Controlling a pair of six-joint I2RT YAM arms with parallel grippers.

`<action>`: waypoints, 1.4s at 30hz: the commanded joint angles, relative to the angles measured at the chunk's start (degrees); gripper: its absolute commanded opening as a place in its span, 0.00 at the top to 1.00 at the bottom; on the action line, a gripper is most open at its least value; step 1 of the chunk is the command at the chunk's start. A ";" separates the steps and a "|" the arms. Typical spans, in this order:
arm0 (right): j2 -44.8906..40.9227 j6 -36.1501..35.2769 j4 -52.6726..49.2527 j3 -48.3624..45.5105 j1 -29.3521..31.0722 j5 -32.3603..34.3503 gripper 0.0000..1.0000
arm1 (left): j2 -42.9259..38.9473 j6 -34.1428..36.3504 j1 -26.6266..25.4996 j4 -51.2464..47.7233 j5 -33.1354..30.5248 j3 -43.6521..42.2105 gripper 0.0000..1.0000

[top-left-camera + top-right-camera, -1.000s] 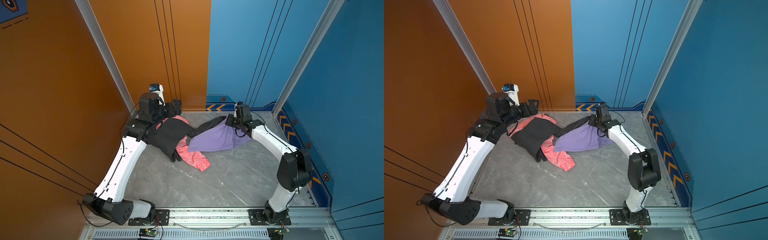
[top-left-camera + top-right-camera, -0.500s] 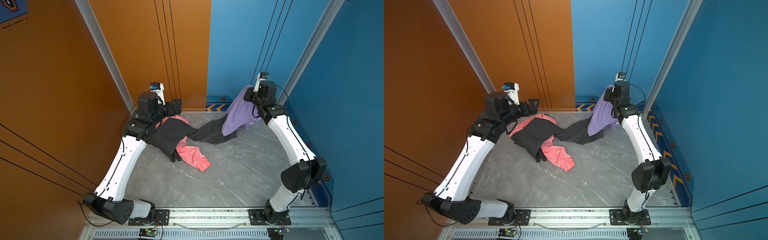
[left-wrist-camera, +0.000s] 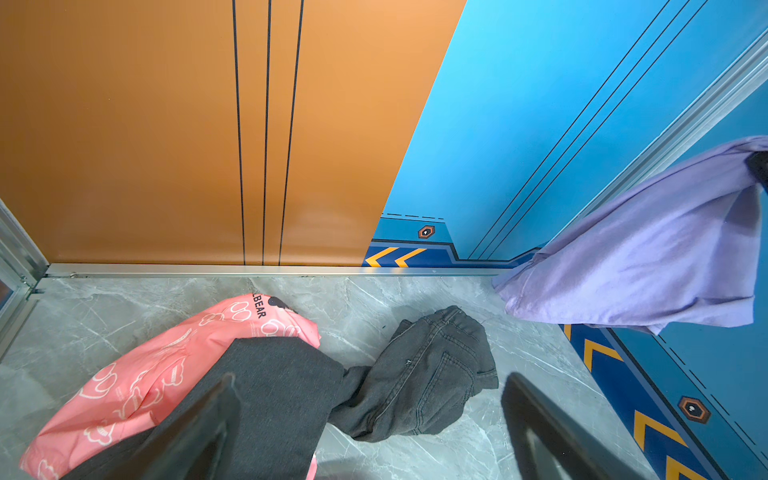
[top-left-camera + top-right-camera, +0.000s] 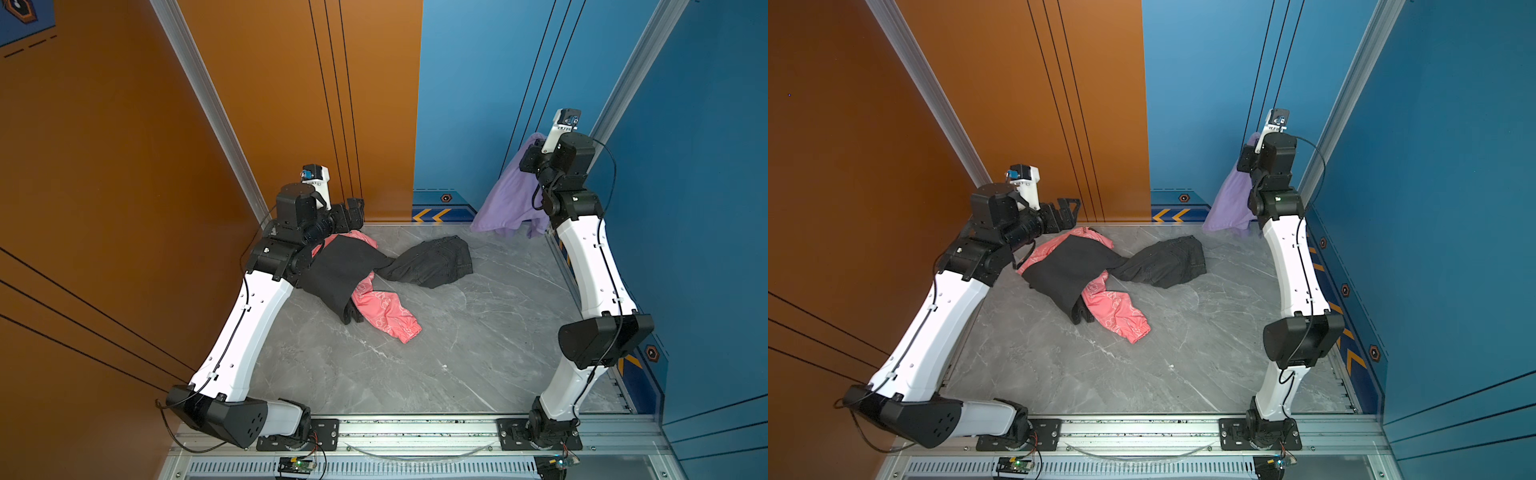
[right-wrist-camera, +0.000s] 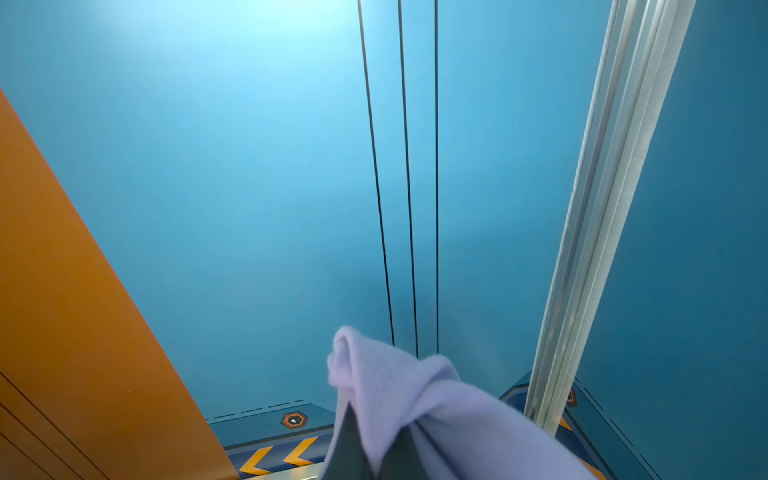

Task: Pick out a specific cloth from the pile
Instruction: 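Lift and carry the t-shirt with the right gripper toward the far corner, then lower the t-shirt onto the floor and open the right gripper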

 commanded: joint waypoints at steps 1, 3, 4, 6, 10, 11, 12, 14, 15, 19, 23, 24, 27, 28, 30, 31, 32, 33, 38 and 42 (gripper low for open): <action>-0.25 -2.05 0.53 1.83 -1.55 0.18 1.00 | -0.47 0.38 0.40 1.17 0.82 -0.32 0.02; -0.07 -2.33 -0.37 1.67 -2.09 0.17 1.00 | -0.56 0.21 0.39 1.18 0.81 -0.23 0.02; 0.05 -2.30 -1.02 1.40 -2.23 -0.02 1.00 | -0.56 0.24 0.39 1.19 0.81 -0.21 0.02; -0.01 -2.33 -1.44 -0.11 -2.37 -0.24 1.00 | -0.46 0.12 0.39 1.21 0.89 -0.21 0.02; -0.22 -2.66 -1.44 -3.96 -2.84 -0.27 1.00 | -0.47 -0.06 0.41 1.19 1.03 -0.20 0.02; -0.16 -2.73 -1.39 -4.77 -2.96 -0.17 1.00 | -0.49 -0.06 0.30 1.18 0.99 -0.34 0.02; -0.11 -2.87 -1.43 -5.45 -3.11 -0.17 1.00 | -0.57 -0.15 0.34 1.18 0.99 -0.38 0.02; 0.00 -3.32 -1.42 -7.02 -3.40 -0.14 1.00 | -0.71 -0.39 0.30 1.18 0.99 -0.69 0.02; -0.02 -3.62 -1.41 -7.78 -3.51 0.04 1.00 | -0.74 -0.46 0.30 1.20 1.00 -0.86 0.02; -0.06 -3.53 -1.41 -11.80 -4.29 0.97 1.00 | -0.97 -0.59 0.13 1.17 0.93 -1.26 0.02; -0.77 -2.48 -2.08 -15.18 -4.72 0.99 0.85 | -1.09 -0.68 0.06 1.17 0.50 -1.50 0.02; -0.84 -2.25 -2.28 -15.46 -4.74 0.87 0.74 | -1.09 -0.68 0.06 1.17 0.38 -1.44 0.02; -1.26 -2.20 -2.68 -15.39 -4.65 0.43 0.43 | -0.78 -0.70 -0.01 1.17 0.20 -1.26 0.02; -1.38 -2.09 -2.63 -15.11 -4.65 0.43 0.34 | -0.66 -0.68 -0.03 1.22 0.22 -1.09 0.02; -1.47 -1.92 -2.68 -14.16 -4.65 0.35 0.18 | -0.34 -0.68 -0.09 1.16 0.11 -0.83 0.02; -1.50 -1.79 -2.70 -13.61 -4.57 0.16 0.15 | -0.15 -0.67 -0.10 1.18 0.01 -0.67 0.02; -1.45 -1.72 -2.71 -13.08 -4.57 0.03 0.14 | 0.00 -0.68 -0.21 1.21 0.06 -0.56 0.02; -1.44 -1.63 -2.82 -12.57 -4.48 -0.12 0.11 | 0.19 -0.68 -0.22 1.18 0.02 -0.41 0.02; -1.63 -2.16 -2.80 -11.53 -4.06 -0.08 0.01 | 1.06 -0.45 -0.32 1.18 0.02 -0.05 0.02; -2.03 -3.12 -2.83 -11.78 -3.95 -0.23 0.00 | 1.20 -0.15 -0.27 1.14 -0.48 -0.43 0.02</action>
